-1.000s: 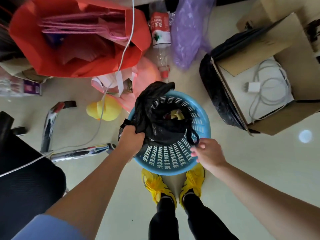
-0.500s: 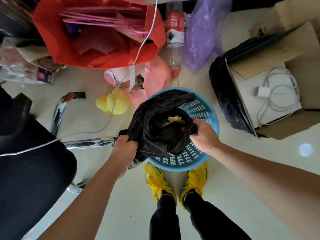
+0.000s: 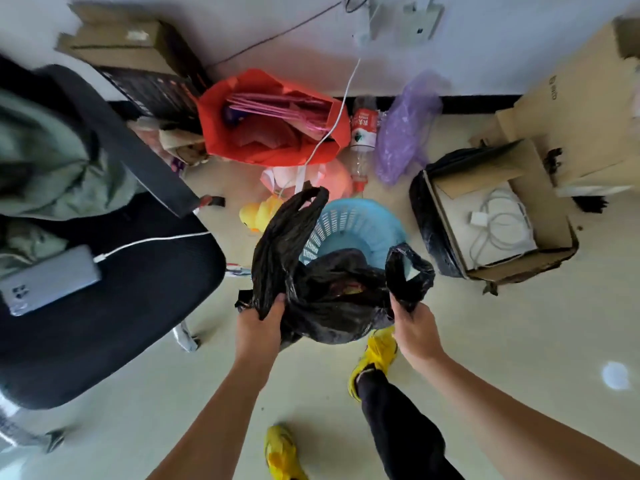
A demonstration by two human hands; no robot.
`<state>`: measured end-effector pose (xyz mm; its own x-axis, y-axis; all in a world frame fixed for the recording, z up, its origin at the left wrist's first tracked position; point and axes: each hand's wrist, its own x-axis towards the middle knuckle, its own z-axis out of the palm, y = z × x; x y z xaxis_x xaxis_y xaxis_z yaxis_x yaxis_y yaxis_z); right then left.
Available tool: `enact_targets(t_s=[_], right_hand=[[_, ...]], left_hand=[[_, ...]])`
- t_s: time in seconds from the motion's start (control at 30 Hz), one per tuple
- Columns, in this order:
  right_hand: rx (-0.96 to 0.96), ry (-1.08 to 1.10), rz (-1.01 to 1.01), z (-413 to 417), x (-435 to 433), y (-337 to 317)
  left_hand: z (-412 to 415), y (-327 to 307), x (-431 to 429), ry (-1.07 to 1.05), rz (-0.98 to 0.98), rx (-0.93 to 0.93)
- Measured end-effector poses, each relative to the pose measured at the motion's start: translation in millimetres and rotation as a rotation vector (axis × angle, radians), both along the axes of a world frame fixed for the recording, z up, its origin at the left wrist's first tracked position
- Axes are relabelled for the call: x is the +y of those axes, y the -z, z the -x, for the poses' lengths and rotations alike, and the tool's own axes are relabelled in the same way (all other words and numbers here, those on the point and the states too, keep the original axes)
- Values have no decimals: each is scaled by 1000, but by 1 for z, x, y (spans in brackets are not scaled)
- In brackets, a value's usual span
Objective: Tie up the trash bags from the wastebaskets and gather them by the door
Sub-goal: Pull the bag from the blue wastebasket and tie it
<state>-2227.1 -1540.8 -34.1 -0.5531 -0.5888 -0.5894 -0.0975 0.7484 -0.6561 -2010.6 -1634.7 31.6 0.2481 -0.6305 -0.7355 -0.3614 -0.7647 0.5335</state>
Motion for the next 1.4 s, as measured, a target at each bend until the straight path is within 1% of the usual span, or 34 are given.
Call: enact_targets(t_s=[0.1,0.17,0.37,0.5,0.63,0.8,0.9,1.0,1.1,1.17,1.23,1.33,1.4], right_hand=[[-28,79,22,-25,39,-9],[-10,110,40,-43,65,-11],[93,196,122,-91,136,-22],[124,234,77,-113,182,-23],[85,231,24,-127,215,-9],[-105,294,-61,-126,246,63],[-154,343,-70,-120,260,121],[-128,340,-66,-109,259,176],[4,290,-73,-93,246,224],[54,296,-3,-83,233,250],[48,326,103,-75,219,274],[-36,427,235,-68,198,302],[-104,475,276,-66,181,311]], left_hand=[[-23,-9,41,85,23,-59],[-43,-9,68,134,29,-85],[-105,-6,141,172,112,-28],[-139,4,177,208,179,19],[-151,38,209,218,167,41],[-144,121,243,192,198,37],[-130,178,252,261,213,32],[-121,230,248,321,266,0],[-113,273,233,324,294,-32],[-109,297,219,257,321,27],[-106,319,199,170,349,99],[-96,344,168,7,346,280],[-88,357,152,-22,340,392]])
